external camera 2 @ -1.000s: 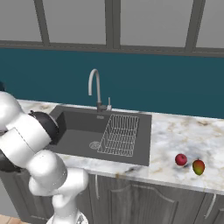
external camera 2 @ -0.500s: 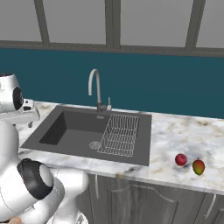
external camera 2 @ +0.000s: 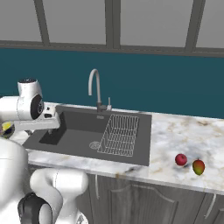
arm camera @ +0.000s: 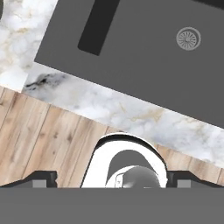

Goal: There is a mixed pile of frozen fruits and vegetables on the counter. Locate all the frozen vegetables and place the items in a bowl on the counter. Take all the frozen fruits and defrost them in a running sink.

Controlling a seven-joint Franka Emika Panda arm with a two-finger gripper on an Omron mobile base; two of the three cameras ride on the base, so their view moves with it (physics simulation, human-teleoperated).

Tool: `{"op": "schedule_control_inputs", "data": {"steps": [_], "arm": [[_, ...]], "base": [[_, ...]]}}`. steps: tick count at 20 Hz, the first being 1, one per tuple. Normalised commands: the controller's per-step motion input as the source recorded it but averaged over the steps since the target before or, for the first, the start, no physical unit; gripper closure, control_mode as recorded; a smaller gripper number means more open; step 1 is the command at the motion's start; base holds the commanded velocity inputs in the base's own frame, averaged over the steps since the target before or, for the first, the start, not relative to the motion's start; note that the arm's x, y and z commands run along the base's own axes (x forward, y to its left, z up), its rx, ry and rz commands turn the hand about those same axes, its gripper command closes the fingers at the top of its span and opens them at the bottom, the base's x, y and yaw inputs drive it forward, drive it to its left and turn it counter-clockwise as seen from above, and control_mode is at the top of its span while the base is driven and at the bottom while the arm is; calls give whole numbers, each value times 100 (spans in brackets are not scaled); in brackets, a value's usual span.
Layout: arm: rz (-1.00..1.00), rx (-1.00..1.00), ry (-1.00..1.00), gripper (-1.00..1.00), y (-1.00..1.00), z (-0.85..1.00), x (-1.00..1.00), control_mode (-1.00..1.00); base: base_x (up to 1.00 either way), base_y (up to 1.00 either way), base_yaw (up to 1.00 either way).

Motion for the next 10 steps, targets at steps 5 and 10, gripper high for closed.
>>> {"op": "schedule_control_inputs", "data": {"steps": [5,10], "arm": [[-1,0,0,-100,-75,0,0,-100],[0,0,0,-100,-72,0,0,-100]], "base": [[0,0,0],[0,0,0]]}}
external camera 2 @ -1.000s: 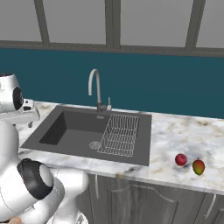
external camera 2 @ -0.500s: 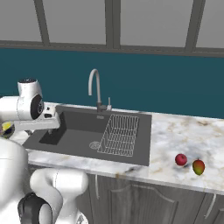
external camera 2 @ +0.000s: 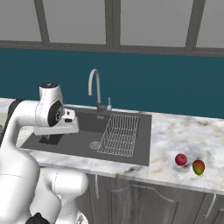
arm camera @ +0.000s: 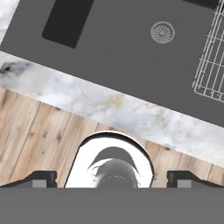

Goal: There is a mixed pile of frozen fruits and vegetables on the counter. Locate all the frozen vegetables and place the items in a bowl on the counter. Take all the frozen fruits and defrost them in a running sink.

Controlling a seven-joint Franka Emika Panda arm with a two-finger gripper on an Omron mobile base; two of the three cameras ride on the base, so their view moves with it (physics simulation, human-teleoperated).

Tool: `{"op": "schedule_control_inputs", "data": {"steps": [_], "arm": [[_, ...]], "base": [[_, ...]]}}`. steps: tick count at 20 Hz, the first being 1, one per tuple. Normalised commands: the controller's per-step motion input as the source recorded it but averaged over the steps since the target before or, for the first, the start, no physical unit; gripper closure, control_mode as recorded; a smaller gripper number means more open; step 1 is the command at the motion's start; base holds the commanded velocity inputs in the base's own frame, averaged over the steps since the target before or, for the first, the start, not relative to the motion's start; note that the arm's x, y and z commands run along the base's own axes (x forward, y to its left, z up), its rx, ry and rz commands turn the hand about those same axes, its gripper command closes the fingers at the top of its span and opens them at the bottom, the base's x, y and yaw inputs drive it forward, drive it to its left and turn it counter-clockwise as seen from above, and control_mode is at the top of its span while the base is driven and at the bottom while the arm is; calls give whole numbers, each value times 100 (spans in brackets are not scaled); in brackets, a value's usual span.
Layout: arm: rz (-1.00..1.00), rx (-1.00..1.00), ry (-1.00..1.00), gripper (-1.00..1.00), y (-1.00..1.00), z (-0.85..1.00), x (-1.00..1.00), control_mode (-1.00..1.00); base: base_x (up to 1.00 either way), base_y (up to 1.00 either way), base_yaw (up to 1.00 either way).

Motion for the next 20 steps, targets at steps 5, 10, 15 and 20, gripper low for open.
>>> {"op": "schedule_control_inputs", "data": {"steps": [5,10,15,20], "arm": [[0,0,0,-100,-50,0,0,-100],[0,0,0,-100,-68,0,0,-100],[-1,0,0,-100,-54,0,0,-100],[-4,0,5,-100,-42,0,0,-100]], "base": [[0,0,0],[0,0,0],[0,0,0],[0,0,0]]}}
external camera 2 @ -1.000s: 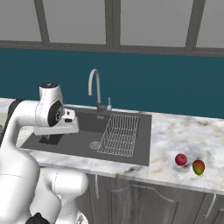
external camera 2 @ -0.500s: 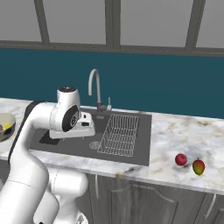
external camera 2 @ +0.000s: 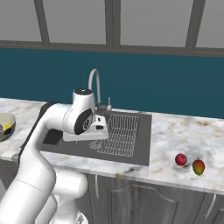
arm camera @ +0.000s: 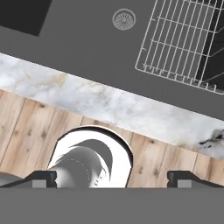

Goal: There is a mixed pile of frozen fruits and vegetables on the counter. Locate all the frozen vegetables and place the items in a bowl on the counter. Take all the frozen fruits and defrost them in a running sink.

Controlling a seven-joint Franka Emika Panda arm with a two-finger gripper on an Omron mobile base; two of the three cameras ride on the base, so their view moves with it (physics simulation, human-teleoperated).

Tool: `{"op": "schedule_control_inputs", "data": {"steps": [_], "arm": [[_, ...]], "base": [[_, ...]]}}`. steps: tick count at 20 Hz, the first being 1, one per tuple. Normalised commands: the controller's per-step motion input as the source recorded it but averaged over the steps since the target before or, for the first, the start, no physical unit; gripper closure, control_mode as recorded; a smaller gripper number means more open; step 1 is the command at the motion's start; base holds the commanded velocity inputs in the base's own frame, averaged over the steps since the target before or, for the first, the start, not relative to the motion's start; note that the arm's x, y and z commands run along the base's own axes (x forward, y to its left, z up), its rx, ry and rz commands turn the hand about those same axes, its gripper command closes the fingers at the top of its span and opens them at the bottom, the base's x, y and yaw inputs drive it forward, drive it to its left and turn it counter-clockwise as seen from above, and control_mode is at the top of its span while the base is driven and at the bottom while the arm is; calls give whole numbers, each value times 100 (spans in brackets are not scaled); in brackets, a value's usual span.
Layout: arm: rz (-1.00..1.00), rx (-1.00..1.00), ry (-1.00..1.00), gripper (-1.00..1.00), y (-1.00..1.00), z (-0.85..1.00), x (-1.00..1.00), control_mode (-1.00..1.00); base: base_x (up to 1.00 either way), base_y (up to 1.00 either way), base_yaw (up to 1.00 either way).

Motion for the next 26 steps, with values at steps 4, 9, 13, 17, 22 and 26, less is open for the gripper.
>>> {"op": "schedule_control_inputs", "data": {"steps": [4,9,13,17,22,26], "arm": [[-8,0,5,-100,-76,0,0,-100],[-24,-9,12,-100,-55,0,0,-100],[-34,-11,11,-100,-65,0,0,-100],[-34,-7,7,-100,-79,0,0,-100],[-30,-6,0,-100,-94,0,0,-100],[-23,-7,0,-100,-93,-4,1,-100]], "base": [[0,0,0],[0,0,0],[0,0,0],[0,0,0],[0,0,0],[0,0,0]]}}
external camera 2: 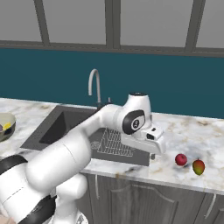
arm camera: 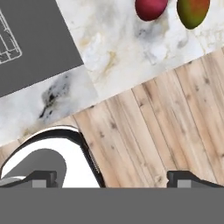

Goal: There is a mixed pile of frozen fruits and vegetables on the counter. Locate all the frozen vegetables and place the items in a bowl on the counter. Take all the frozen fruits and defrost them in a running sink.

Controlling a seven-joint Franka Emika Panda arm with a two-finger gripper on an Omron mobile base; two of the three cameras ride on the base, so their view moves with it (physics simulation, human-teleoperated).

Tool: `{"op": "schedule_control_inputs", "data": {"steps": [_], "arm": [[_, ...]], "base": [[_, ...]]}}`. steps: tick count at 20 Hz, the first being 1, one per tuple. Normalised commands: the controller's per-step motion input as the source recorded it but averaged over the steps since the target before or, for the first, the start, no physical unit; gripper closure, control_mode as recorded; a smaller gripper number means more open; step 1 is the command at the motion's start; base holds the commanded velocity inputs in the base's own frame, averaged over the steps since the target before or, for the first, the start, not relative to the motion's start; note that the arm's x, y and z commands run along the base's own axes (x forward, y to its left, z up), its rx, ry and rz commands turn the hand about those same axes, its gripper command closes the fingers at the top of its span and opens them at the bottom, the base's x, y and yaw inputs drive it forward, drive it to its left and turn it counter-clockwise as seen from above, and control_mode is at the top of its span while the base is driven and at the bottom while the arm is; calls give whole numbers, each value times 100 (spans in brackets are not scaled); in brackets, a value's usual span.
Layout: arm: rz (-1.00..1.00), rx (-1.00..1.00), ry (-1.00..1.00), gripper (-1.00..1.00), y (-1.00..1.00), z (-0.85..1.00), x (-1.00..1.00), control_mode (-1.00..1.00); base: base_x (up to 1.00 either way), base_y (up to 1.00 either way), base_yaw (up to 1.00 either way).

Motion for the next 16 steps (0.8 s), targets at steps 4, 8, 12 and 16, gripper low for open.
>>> {"op": "schedule_control_inputs", "data": {"steps": [4,8,12,16], "arm": [[-15,-7,0,-100,-70,-23,16,-100],[-4,-4,0,-100,-51,-33,22,-100],[0,-4,-1,-100,-39,-29,31,-100],[0,-3,0,-100,-31,-20,34,-100]], "base": [[0,0,0],[0,0,0],[0,0,0],[0,0,0]]}}
